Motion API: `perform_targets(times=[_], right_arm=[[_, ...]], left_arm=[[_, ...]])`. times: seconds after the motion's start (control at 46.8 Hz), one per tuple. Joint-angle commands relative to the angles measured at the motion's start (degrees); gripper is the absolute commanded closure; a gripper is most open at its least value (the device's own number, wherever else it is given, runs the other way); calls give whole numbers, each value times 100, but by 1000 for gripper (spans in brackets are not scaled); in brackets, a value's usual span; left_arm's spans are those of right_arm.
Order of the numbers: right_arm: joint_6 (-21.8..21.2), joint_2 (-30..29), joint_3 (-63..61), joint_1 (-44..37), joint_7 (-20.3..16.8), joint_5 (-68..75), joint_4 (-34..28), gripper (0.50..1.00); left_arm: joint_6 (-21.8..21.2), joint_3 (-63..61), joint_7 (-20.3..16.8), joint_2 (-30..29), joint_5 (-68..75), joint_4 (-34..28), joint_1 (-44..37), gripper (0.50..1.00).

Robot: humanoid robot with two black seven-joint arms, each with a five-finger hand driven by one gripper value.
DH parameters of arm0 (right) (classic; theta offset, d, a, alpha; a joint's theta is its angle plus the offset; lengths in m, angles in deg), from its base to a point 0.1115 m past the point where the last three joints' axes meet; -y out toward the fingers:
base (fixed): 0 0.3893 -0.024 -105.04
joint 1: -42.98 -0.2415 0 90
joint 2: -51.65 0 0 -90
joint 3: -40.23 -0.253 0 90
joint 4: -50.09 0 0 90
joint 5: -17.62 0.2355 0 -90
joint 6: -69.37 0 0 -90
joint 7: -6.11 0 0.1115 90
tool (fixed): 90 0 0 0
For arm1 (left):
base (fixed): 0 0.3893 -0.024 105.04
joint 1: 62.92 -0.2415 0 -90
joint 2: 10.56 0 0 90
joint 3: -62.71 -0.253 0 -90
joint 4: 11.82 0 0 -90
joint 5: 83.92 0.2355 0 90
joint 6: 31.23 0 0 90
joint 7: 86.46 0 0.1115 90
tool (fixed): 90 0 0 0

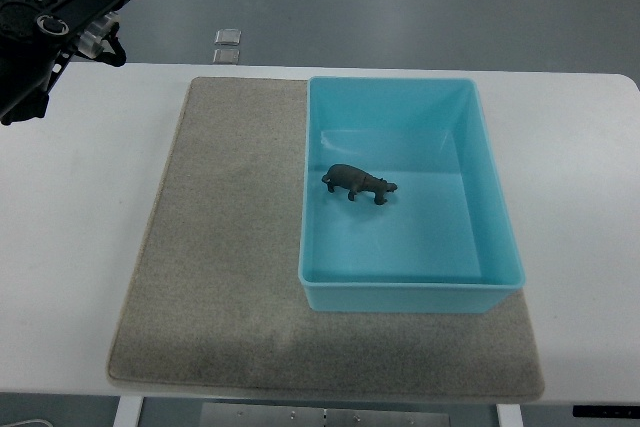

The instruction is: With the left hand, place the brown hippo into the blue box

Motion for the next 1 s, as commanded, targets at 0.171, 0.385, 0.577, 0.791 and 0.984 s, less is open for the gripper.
perform_targets(times=[0.171,0.385,0.577,0.791,0.984], right_arm=[[0,0,-1,-3,0,0,1,564],[0,0,-1,-3,0,0,1,564],[0,0,-1,-3,0,0,1,564],[0,0,-1,6,0,0,1,564],[0,0,-1,-3,0,0,1,564]], left_arm=[[-397,9,20,225,-2319,-244,-216,534],[-310,26,20,427,-3585,-358,-382,506],[603,254,2,682,-4437,-832,-699,506],[1570,518,-462,884,-4772,-1351,-971,506],[2019,940,-657,920,-4930,-1457,-1077,506]])
